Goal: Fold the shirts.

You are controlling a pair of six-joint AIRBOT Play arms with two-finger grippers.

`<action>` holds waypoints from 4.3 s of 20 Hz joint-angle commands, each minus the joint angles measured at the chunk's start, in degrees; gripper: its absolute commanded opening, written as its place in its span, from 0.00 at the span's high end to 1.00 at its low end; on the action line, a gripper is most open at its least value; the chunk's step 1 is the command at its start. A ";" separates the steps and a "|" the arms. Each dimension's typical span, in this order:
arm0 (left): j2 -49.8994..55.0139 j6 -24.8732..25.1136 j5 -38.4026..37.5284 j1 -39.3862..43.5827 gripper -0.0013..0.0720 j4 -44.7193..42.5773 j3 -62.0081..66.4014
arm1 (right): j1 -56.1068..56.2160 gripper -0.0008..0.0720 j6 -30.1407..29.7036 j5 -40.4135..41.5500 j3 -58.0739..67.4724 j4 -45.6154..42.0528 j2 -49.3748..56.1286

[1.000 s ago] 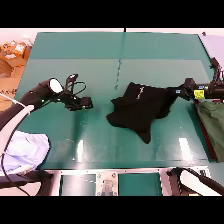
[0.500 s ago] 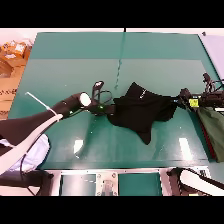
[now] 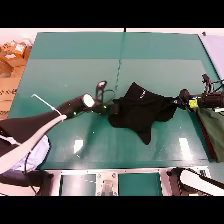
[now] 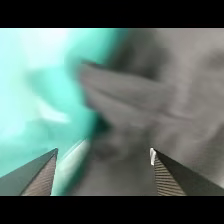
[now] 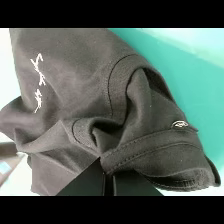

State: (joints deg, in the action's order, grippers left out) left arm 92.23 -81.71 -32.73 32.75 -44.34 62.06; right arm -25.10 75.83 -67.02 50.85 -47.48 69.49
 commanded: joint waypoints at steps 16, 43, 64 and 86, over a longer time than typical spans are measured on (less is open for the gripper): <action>7.08 22.47 4.31 -2.36 0.56 31.08 3.06 | 0.09 0.96 -0.04 1.64 -0.02 0.11 2.69; -39.54 15.98 -9.64 -5.33 0.94 -20.98 46.05 | 0.11 0.96 -6.03 11.47 35.04 17.03 -37.22; 21.00 3.39 -11.06 -5.64 0.84 -14.58 45.99 | 0.13 0.96 -18.08 13.49 -1.33 16.90 3.04; 18.08 -3.48 -16.59 -19.47 0.16 -7.52 30.25 | -3.91 0.96 -19.61 16.50 2.67 16.85 6.38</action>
State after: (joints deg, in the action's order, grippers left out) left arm 107.79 -86.11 -58.48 12.03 -55.77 95.00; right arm -28.99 56.25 -50.59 53.45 -30.63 75.81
